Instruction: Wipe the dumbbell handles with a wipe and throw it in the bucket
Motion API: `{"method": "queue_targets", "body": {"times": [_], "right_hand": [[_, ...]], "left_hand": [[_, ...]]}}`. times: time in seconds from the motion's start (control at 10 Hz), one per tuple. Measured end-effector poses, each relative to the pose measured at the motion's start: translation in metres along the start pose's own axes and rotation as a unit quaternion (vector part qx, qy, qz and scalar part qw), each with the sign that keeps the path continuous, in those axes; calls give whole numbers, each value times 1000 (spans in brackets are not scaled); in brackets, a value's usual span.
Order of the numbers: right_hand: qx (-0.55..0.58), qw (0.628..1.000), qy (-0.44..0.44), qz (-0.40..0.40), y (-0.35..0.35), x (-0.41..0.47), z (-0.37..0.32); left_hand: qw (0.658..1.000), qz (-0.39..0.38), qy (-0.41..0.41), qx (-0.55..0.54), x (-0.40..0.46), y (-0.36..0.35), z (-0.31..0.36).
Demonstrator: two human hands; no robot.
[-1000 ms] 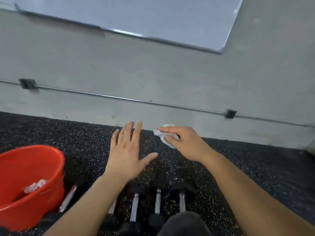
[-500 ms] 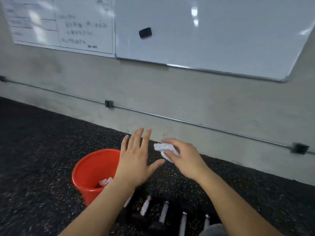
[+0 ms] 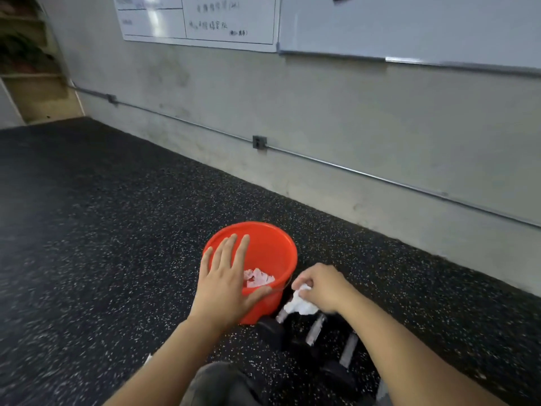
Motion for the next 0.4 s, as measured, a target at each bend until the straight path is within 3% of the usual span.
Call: {"method": "queue_targets", "body": {"times": [0.1, 0.2, 0.4], "right_hand": [[91, 991, 45, 85, 13, 21, -15], [147, 980, 85, 102, 16, 37, -23], [163, 980, 66, 95, 17, 46, -6]], "left_hand": [[1000, 3, 5, 4, 6, 3, -12], [1000, 18, 14, 7, 15, 12, -19], [999, -6, 27, 17, 18, 15, -19]]}}
Point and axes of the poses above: each hand's wrist, its own x-axis towards the middle knuckle, its own y-axis out of the back of the hand, z = x × y, the point moved 9 cm from there along x, towards the middle knuckle, and after that the axes turned 11 degrees about -z, right-handed, at the moved point
